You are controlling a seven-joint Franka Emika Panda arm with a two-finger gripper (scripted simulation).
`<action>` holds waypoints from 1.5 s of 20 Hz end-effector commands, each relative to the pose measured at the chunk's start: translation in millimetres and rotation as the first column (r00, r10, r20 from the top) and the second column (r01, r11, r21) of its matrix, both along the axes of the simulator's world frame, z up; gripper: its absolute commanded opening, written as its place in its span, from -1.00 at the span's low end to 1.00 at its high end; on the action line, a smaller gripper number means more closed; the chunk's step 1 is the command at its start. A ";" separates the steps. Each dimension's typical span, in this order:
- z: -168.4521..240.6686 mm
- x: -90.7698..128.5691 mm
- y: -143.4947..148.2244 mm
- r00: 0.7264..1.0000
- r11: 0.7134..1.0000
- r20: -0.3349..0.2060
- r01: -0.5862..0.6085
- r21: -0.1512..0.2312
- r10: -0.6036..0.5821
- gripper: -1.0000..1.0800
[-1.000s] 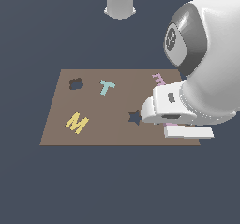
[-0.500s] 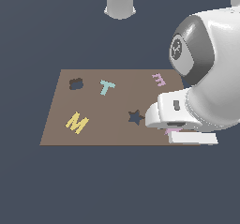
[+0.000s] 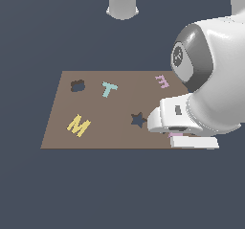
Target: Insert a designated object into the corresponding slot on a board.
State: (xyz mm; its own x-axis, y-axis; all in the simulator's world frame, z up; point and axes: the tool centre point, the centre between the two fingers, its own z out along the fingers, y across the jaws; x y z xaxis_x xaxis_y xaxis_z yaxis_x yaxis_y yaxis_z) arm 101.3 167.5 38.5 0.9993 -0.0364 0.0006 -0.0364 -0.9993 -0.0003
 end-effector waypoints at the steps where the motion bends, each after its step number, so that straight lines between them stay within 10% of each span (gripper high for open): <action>1: -7.0 -0.3 -0.3 1.000 1.000 -0.001 0.000 0.000 0.000 0.92; 3: -8.6 -0.3 -0.3 1.000 1.000 -0.001 0.000 0.000 0.000 0.92; 4: -8.6 -0.3 -0.3 1.000 1.000 -0.001 0.000 0.000 0.000 -1.00; 30: -4.3 -16.9 -41.2 1.000 1.000 0.000 0.012 -0.001 -0.012 -1.00</action>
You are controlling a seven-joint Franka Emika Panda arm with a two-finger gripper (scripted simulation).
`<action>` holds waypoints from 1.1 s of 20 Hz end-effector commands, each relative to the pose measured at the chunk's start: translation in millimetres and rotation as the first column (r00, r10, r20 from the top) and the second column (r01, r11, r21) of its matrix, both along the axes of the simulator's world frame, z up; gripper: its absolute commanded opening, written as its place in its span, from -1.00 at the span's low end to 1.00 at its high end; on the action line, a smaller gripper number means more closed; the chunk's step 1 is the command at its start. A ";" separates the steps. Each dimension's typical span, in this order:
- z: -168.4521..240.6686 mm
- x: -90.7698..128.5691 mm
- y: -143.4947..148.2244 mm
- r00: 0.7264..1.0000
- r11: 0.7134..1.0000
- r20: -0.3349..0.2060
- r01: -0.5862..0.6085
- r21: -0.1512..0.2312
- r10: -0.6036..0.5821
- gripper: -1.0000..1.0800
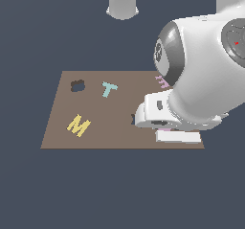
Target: Insert a designated object into the corresponding slot on a board.
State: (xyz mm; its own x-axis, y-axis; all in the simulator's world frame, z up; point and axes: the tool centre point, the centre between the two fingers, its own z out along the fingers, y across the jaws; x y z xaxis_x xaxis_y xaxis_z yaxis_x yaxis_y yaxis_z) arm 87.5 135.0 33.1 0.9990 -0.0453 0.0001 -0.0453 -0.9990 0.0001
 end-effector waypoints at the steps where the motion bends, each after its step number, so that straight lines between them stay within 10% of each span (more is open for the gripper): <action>1: 1.6 -5.6 -15.0 1.000 1.000 0.001 0.005 0.000 -0.005 -1.00; 22: -0.6 -28.7 -76.3 1.000 1.000 0.001 0.023 -0.001 -0.023 -1.00</action>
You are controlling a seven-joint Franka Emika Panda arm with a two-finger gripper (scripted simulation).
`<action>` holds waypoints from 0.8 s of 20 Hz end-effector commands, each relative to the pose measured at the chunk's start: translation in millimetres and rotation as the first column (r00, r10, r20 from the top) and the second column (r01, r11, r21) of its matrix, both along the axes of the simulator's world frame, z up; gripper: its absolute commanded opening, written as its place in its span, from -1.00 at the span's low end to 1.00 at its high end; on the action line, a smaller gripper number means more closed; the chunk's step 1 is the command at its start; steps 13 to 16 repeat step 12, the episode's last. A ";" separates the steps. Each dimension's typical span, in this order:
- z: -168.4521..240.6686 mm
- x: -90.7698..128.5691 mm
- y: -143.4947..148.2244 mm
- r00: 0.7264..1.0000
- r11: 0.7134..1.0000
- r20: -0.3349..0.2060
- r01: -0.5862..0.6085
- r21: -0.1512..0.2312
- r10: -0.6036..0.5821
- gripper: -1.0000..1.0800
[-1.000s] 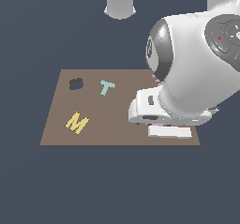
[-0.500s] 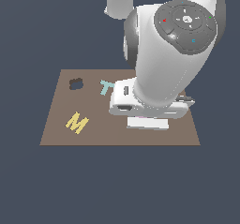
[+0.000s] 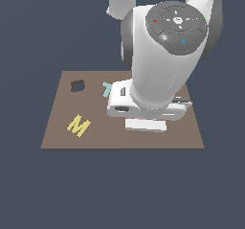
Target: Insert a designated object into the corresponding slot on a board.
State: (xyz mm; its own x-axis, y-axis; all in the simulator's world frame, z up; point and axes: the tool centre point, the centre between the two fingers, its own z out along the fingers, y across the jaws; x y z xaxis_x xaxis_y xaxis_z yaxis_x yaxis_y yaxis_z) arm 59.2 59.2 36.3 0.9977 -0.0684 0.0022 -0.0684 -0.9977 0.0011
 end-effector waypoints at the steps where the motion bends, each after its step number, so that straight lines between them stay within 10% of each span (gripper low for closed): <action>1: -5.4 -0.5 -0.7 1.000 1.000 -0.001 0.000 0.000 0.000 -1.00; 2: -5.9 -0.6 -0.7 1.000 1.000 -0.001 0.000 0.000 0.000 -1.00; 3: -5.9 -0.6 -0.7 1.000 1.000 -0.001 0.000 0.000 0.000 0.92; 16: -5.9 -0.6 -0.7 1.000 1.000 -0.001 0.000 0.000 0.000 0.92</action>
